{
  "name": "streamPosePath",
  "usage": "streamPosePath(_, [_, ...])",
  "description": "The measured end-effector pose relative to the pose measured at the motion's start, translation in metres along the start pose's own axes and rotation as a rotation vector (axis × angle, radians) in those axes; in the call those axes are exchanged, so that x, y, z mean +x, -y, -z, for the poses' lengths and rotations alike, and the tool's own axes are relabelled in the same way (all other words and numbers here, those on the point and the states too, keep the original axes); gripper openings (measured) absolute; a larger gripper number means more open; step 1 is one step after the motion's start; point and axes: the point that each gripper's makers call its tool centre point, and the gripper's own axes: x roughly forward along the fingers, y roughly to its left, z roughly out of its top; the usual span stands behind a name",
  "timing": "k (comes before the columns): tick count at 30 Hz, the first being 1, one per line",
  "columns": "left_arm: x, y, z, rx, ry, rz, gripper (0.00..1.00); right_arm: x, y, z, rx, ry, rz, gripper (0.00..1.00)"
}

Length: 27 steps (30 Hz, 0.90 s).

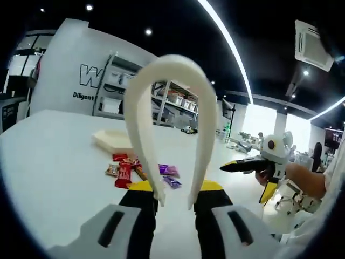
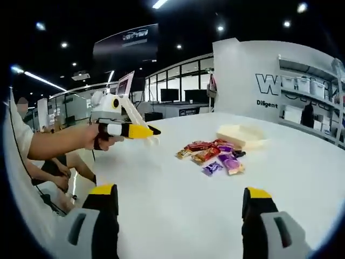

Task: Place the target food into the container with the food tongs after gripping and lifting it, then release it inside without dropping or visibly crushing the food.

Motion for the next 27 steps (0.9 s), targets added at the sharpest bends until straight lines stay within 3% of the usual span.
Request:
streamPosePath(7, [0.013,-0.019,0.000,-0.013,0.017,-0.082,0.24,-0.013,-0.004,-0.007,0.044,0.047,-0.005,0.94])
streamPosePath(11, [0.020,-0.031,-0.001,-0.037,0.017,-0.141,0.24,-0.018,-0.001,-0.004,0.035,0.040,0.012,0.93])
streamPosePath(13, [0.025,-0.034,-0.001,-0.070,0.022,-0.153,0.24,-0.019,0.001,-0.002,0.036,0.041,0.015,0.93])
streamPosePath(21, [0.037,-0.041,0.000,-0.074,0.022,-0.205,0.24,-0.023,0.002,-0.003,0.063,0.061,0.011,0.91])
streamPosePath(22, [0.040,-0.047,0.001,-0.075,0.025,-0.247,0.24,-0.024,0.002,-0.003,0.065,0.067,0.009,0.91])
streamPosePath(27, [0.051,-0.053,0.011,-0.068,-0.017,-0.335,0.24,-0.027,0.006,0.000,0.078,0.069,0.010,0.87])
